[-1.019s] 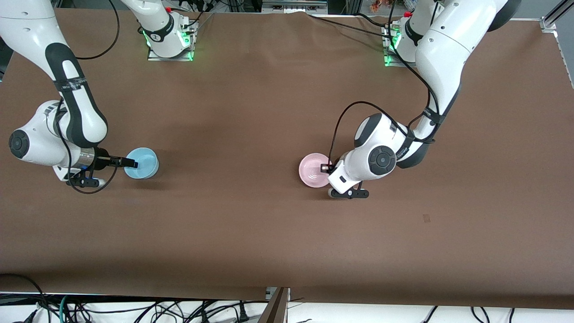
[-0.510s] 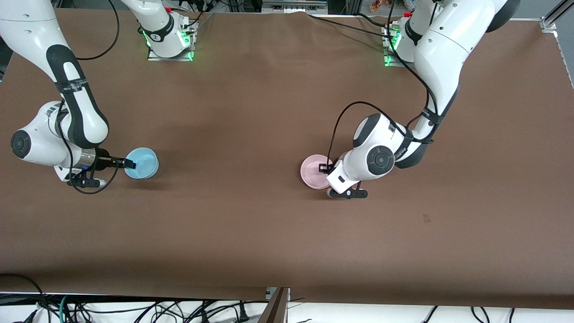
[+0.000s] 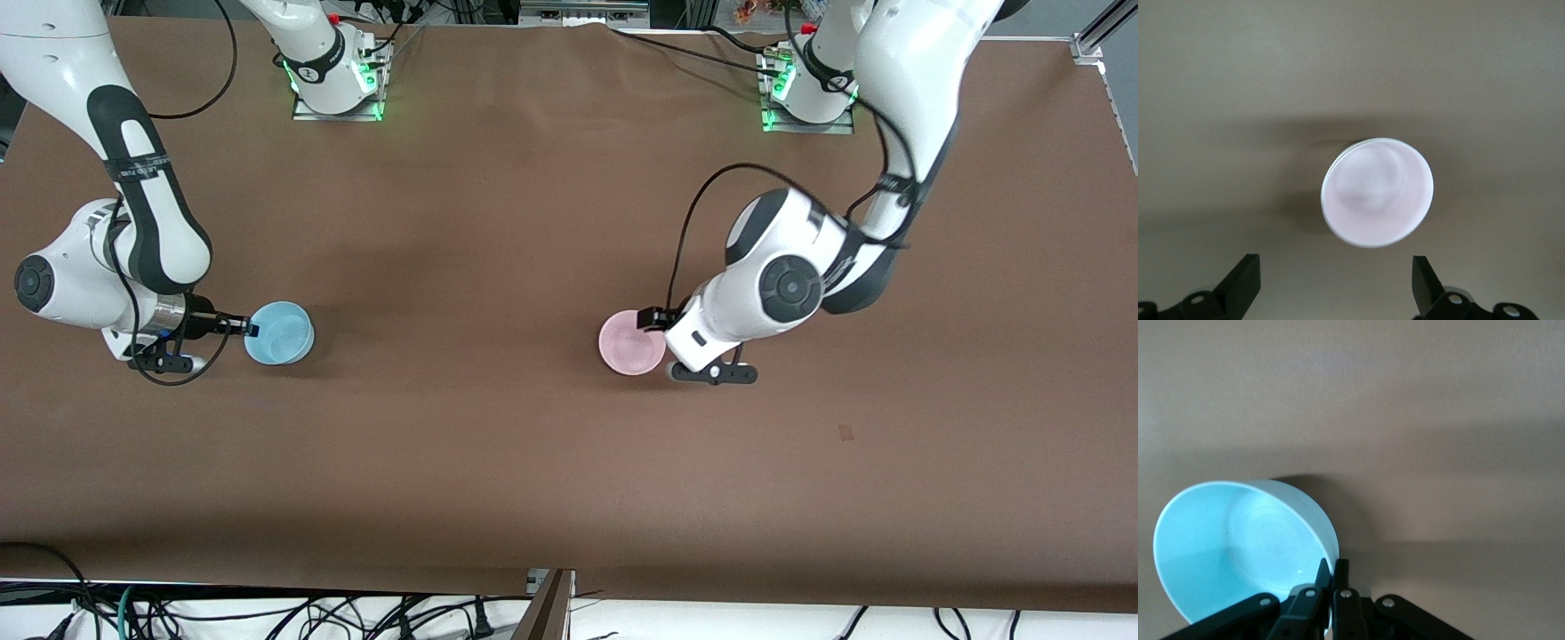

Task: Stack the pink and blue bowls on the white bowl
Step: 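Withdraw the left gripper to rest while the right gripper lifts the blue bowl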

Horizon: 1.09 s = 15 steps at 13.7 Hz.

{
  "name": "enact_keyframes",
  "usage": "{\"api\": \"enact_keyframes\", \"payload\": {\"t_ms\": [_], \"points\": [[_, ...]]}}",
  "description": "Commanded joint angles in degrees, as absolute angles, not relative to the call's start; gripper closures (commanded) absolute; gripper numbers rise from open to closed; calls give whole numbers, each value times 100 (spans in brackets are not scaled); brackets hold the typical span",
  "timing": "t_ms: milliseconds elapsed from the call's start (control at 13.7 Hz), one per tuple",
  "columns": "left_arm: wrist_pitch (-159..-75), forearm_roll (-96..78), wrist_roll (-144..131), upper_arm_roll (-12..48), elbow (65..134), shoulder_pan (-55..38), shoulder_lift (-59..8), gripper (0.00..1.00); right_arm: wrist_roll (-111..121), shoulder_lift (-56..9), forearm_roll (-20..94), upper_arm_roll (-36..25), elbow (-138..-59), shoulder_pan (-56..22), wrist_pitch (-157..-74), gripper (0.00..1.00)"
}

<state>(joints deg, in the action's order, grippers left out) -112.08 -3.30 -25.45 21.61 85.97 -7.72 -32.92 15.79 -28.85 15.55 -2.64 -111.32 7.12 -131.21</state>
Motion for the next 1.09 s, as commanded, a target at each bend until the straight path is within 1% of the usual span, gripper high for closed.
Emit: {"api": "enact_keyframes", "payload": {"t_ms": [0, 218, 291, 655, 801, 946, 1019], "points": [[-10488, -282, -2470, 2110, 8745, -441, -2647, 0, 1696, -2699, 1758, -124, -10891, 721, -12773, 100], [-10187, -1, -2129, 2109, 8745, 17, -2155, 0, 1574, -2646, 2073, 333, -10328, 712, -11964, 100], [-10030, 165, -1970, 2101, 8745, 70, -1997, 0, 1434, -2646, 2126, 552, -10249, 703, -11901, 100], [-9379, 396, -1329, 2101, 8736, 360, -1363, 0, -752, -2689, 2074, 1774, -10169, 590, -12102, 100], [-9255, 387, -1030, 2109, 8667, 614, -1179, 0, -1220, -2698, 2074, 1890, -10169, 222, -12348, 100], [-8949, 378, -661, 2057, 8360, 737, -1152, 0, -1589, -2742, 2039, 1881, -9985, -348, -12593, 100], [-8930, 378, -398, 1857, 8385, 721, -1012, 0, -1765, -2803, 1996, 1872, -9967, -586, -12751, 100]]}}
